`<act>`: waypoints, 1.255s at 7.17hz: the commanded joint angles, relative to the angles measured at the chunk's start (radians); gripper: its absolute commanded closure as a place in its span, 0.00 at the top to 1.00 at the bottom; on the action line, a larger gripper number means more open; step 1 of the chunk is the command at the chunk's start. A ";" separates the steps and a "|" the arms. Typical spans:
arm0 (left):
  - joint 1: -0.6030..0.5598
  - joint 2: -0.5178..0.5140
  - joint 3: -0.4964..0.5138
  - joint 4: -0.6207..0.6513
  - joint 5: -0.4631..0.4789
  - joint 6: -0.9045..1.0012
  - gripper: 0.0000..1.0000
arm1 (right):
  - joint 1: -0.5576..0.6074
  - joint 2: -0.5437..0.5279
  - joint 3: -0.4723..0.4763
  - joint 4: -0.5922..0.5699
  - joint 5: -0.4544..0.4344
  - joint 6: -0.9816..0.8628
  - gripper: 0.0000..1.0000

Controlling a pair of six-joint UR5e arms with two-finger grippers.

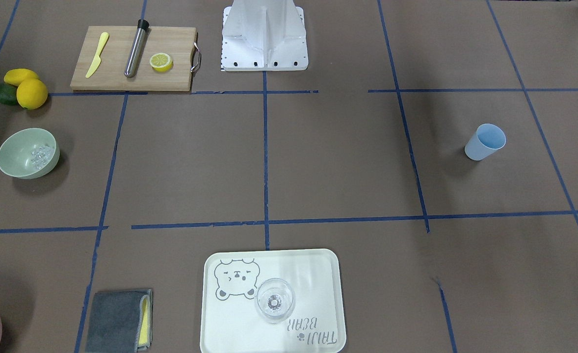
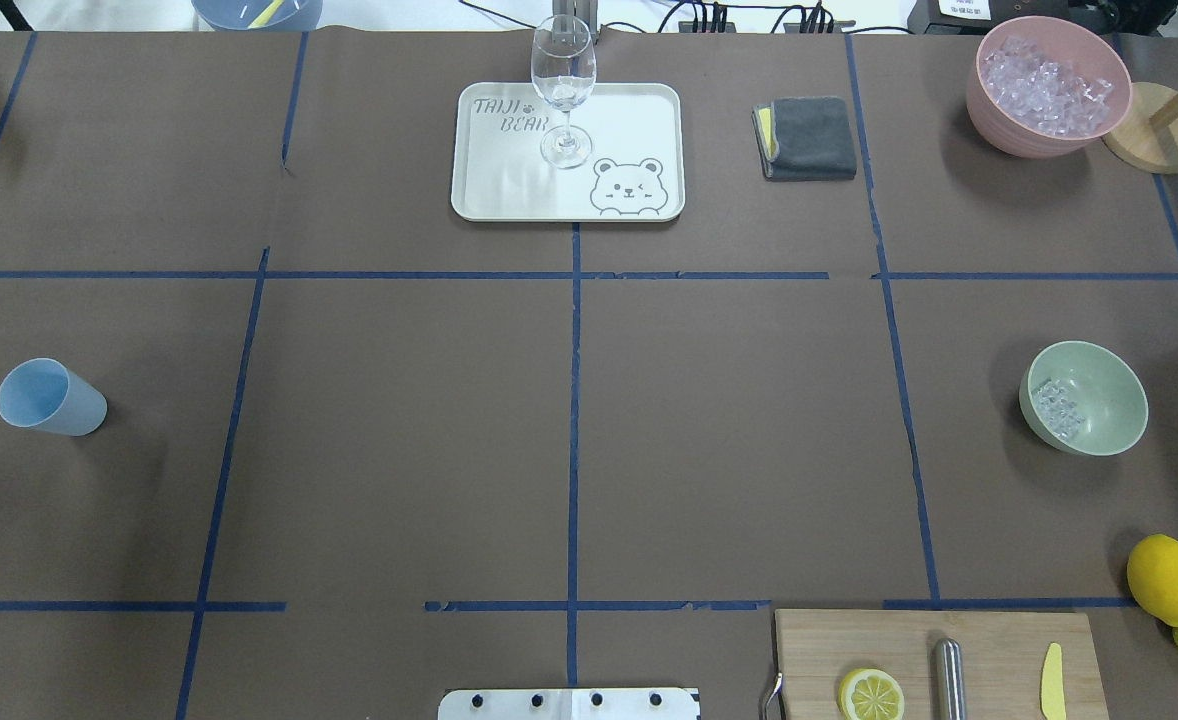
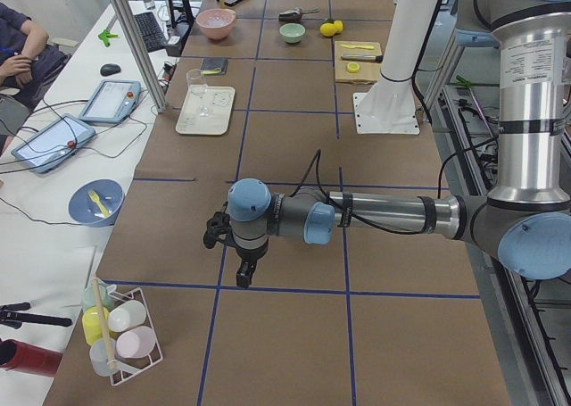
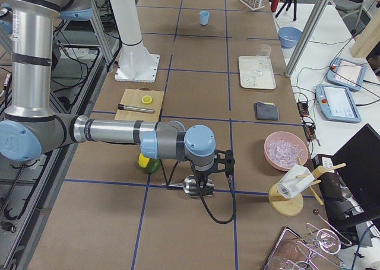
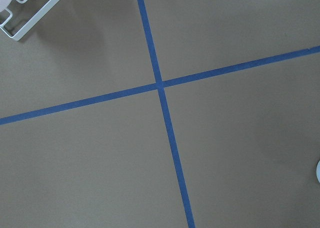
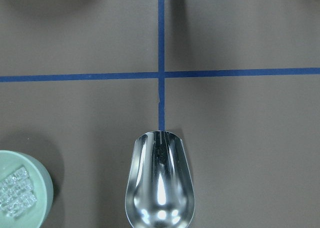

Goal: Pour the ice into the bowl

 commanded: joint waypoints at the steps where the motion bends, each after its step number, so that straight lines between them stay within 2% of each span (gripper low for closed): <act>1: 0.000 0.001 0.000 0.000 0.000 0.001 1.00 | -0.001 0.001 -0.001 0.000 -0.001 0.004 1.00; 2: -0.002 0.001 0.000 0.000 -0.003 -0.002 1.00 | -0.001 0.001 -0.001 0.000 -0.001 0.004 1.00; 4: -0.002 -0.002 -0.002 0.000 -0.007 -0.126 1.00 | -0.001 0.001 -0.002 0.002 -0.003 0.004 1.00; 9: 0.000 -0.005 -0.002 -0.002 -0.006 -0.126 1.00 | -0.001 0.002 -0.002 0.003 -0.003 0.004 1.00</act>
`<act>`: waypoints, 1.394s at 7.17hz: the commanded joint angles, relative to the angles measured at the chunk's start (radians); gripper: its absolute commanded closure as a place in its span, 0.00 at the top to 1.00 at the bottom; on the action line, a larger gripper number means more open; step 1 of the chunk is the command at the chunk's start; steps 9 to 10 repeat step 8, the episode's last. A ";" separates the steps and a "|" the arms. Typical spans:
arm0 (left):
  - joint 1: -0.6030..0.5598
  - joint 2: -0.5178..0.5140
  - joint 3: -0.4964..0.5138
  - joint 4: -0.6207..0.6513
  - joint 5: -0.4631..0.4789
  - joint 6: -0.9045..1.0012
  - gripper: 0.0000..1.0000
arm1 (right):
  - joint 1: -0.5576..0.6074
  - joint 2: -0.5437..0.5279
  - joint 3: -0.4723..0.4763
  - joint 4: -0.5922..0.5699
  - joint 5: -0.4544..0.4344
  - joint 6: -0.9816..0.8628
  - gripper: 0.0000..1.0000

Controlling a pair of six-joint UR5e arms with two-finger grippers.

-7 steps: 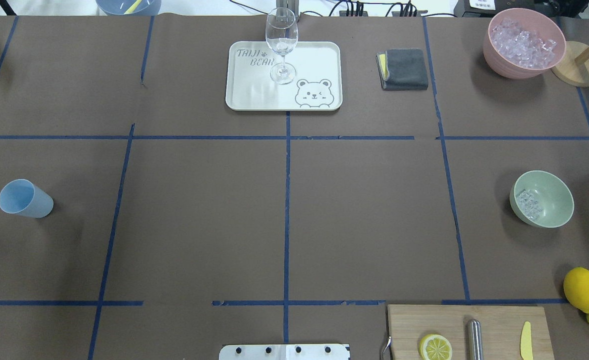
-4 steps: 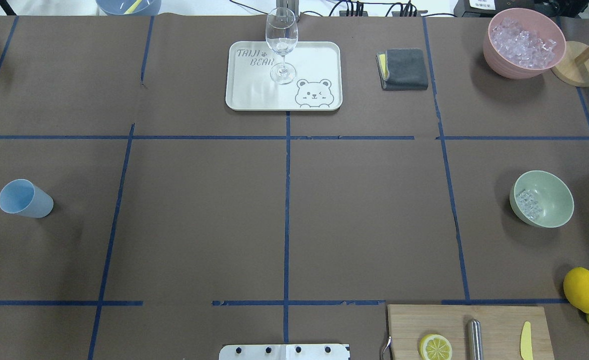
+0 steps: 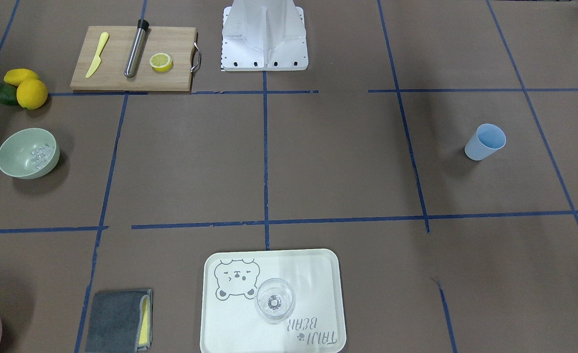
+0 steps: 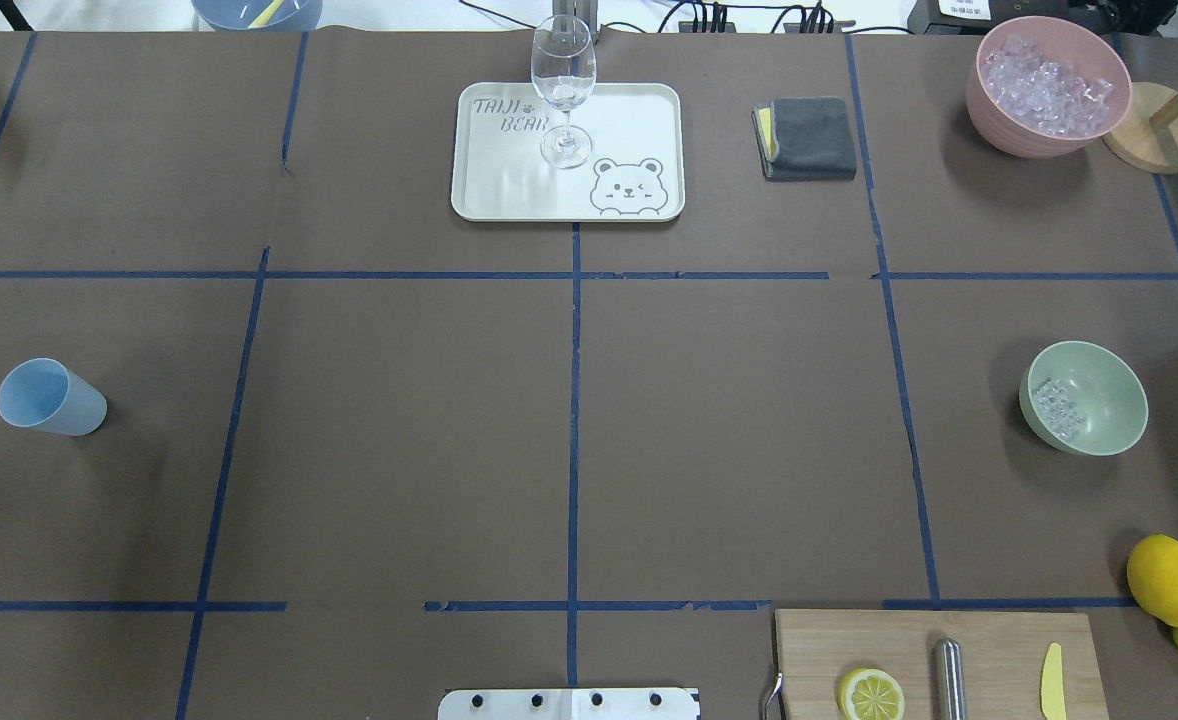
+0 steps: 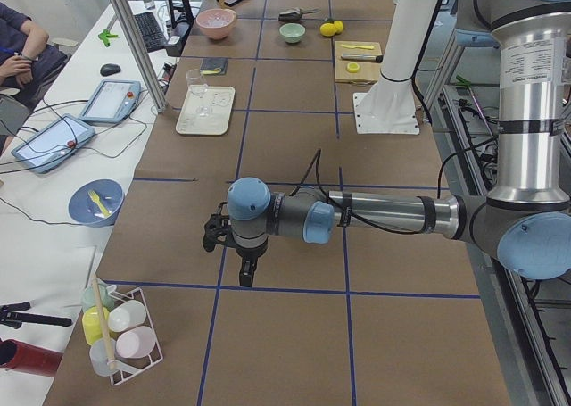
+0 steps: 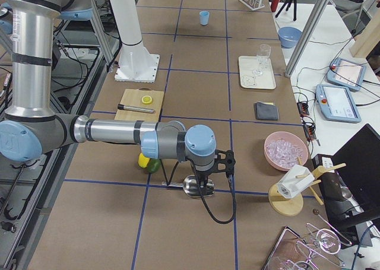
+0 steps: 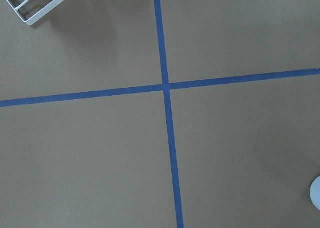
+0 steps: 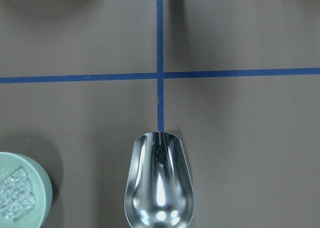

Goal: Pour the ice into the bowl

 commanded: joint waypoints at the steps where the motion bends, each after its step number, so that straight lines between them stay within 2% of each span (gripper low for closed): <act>1: 0.000 -0.001 0.000 0.000 0.000 0.000 1.00 | 0.000 0.000 0.000 0.003 0.002 0.000 1.00; 10: 0.000 -0.006 -0.012 0.000 0.000 0.000 1.00 | 0.002 0.000 0.000 0.007 0.002 0.000 1.00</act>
